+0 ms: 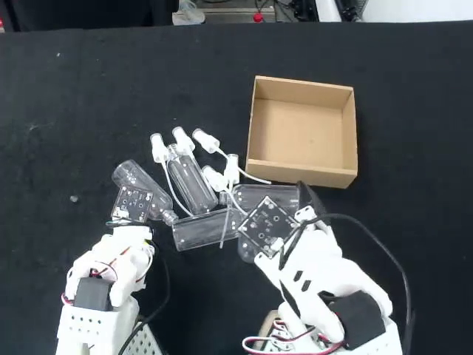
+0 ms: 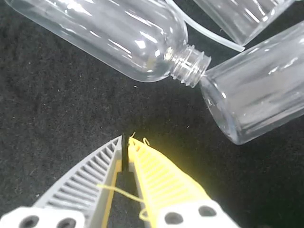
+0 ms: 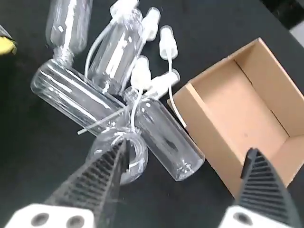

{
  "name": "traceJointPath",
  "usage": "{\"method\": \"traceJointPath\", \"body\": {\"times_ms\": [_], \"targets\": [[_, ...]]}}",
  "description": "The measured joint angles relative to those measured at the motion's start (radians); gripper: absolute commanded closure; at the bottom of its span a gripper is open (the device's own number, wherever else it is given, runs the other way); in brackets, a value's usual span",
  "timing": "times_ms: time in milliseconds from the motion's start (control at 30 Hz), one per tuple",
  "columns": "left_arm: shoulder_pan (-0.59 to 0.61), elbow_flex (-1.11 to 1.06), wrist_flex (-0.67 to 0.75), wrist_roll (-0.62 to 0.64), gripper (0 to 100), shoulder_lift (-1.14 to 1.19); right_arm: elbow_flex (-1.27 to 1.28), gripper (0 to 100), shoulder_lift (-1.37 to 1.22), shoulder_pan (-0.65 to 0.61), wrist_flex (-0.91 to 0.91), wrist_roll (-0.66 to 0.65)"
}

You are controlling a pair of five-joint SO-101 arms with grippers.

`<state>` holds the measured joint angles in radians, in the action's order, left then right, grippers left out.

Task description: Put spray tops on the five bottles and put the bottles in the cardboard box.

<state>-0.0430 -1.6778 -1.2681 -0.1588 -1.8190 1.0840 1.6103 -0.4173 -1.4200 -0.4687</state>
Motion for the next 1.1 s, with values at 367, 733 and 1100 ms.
{"method": "traceJointPath", "body": {"times_ms": [367, 733, 1100], "targets": [[-0.002, 0.0, 0.0, 0.0, 97, 0.0, 0.097, 64.2, 0.061, 0.0, 0.077, 0.173], [-0.002, 0.0, 0.0, 0.0, 97, 0.0, -0.04, 64.2, 0.101, 0.002, 0.077, 0.181], [-0.002, 0.0, 0.0, 0.0, 97, 0.0, -0.051, 64.0, -0.11, -0.114, 0.051, 0.18]]}}
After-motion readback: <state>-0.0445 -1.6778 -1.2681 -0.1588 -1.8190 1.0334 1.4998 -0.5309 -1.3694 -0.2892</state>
